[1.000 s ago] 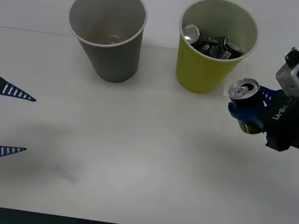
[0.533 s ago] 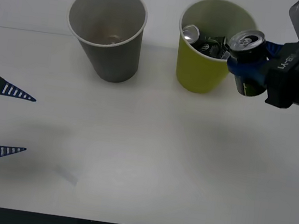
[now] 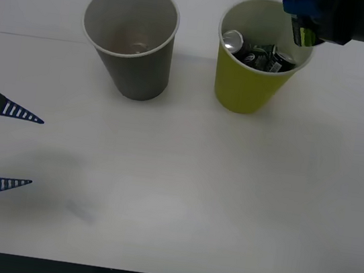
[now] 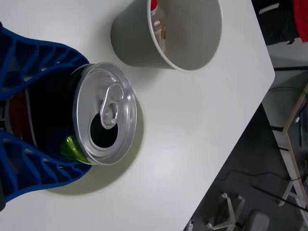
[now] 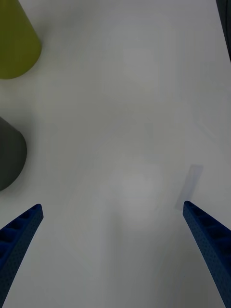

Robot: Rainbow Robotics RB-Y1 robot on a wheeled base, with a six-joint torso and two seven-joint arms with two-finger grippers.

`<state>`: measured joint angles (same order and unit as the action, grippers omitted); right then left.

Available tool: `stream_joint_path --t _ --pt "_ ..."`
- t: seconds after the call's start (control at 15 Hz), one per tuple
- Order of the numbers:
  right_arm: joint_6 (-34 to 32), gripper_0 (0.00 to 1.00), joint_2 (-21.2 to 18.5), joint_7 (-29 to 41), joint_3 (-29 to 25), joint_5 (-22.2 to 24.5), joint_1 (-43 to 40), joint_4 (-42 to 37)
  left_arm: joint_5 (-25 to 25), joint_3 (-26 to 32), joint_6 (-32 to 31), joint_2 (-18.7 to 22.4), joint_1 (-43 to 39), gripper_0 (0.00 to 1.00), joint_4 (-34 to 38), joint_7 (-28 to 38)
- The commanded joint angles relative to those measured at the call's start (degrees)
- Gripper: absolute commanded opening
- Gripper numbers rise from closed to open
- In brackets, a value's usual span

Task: Put the can into the green bin and the plastic bottle into the gray bin

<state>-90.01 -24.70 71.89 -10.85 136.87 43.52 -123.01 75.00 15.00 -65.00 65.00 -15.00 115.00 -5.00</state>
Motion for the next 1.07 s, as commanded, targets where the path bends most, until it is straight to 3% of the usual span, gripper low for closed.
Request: stream_joint_path --t 0.07,0.67,1.07 --pt "0.0 0.00 1.9 0.0 1.7 6.7 5.4 7.6 0.0 0.0 0.0 0.0 0.0 1.00 0.0 0.0" --pt "0.0 0.00 2.9 -0.3 7.4 17.7 18.3 31.0 0.0 0.0 0.0 0.0 0.0 1.00 0.0 0.0" --pt "0.0 0.00 3.2 -0.7 9.3 18.3 19.3 36.3 0.0 0.0 0.0 0.0 0.0 1.00 0.0 0.0"
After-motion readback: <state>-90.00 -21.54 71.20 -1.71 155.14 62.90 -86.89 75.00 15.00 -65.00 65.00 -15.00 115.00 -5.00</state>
